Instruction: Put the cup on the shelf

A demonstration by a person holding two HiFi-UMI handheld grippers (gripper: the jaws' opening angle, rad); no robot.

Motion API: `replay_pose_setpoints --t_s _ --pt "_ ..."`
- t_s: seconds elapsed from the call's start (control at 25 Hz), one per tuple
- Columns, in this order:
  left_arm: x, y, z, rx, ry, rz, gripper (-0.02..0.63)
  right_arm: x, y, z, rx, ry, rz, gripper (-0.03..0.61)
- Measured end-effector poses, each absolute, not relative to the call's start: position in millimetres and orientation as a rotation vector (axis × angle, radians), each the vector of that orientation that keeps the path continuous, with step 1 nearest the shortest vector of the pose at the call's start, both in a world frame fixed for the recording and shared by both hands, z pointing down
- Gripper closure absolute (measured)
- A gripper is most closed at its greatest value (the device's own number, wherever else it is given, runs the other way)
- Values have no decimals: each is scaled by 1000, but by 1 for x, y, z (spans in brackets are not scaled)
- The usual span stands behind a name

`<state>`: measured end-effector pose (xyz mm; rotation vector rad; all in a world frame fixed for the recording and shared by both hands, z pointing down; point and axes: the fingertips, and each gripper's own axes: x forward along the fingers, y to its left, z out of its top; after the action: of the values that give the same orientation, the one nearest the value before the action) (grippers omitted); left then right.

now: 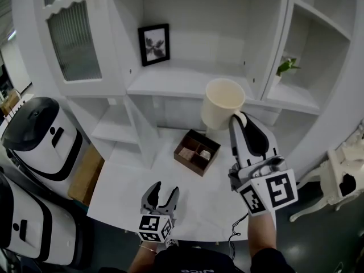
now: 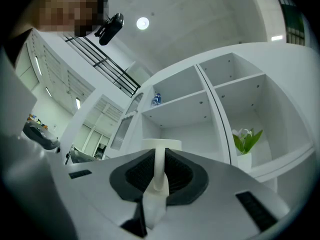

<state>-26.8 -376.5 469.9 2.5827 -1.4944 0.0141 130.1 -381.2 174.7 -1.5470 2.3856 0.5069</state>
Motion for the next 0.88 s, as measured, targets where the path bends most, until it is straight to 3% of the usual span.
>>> replay_pose_setpoints --t_s 0.88 --pt "-45 -383 473 2581 -1459 -3 360 142 -499 117 -1768 2319 357 522"
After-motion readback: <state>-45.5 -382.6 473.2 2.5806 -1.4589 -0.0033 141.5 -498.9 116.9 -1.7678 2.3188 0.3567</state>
